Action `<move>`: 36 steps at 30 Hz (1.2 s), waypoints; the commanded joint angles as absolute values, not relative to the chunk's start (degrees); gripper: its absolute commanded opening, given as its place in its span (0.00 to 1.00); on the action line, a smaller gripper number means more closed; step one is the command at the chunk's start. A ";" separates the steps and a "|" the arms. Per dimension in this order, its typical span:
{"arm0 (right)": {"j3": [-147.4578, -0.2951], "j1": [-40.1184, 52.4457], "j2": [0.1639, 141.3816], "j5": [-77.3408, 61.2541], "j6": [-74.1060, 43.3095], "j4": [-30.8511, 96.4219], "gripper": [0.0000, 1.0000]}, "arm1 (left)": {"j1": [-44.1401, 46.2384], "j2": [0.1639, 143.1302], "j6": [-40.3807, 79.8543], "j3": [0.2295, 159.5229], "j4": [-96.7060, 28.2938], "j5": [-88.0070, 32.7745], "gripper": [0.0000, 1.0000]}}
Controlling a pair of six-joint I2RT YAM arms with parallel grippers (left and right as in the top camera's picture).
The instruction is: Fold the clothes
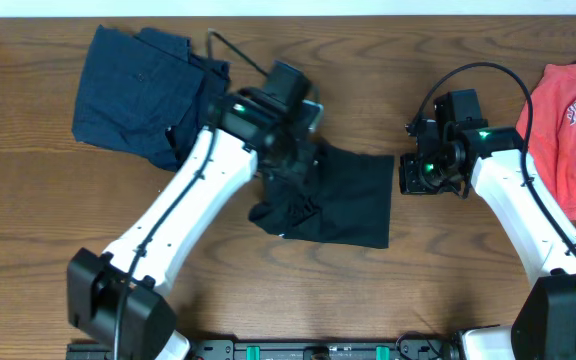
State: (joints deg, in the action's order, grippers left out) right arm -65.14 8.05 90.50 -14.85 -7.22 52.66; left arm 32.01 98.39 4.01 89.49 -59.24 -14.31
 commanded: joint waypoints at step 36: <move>-62.13 7.53 90.13 -22.83 -1.02 53.82 0.68 | 33.80 96.12 19.11 92.07 -53.25 -4.86 0.98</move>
State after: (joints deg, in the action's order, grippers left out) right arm -64.45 5.08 90.48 -19.59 -2.70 54.63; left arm 36.29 98.24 20.53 91.13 -51.20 -6.63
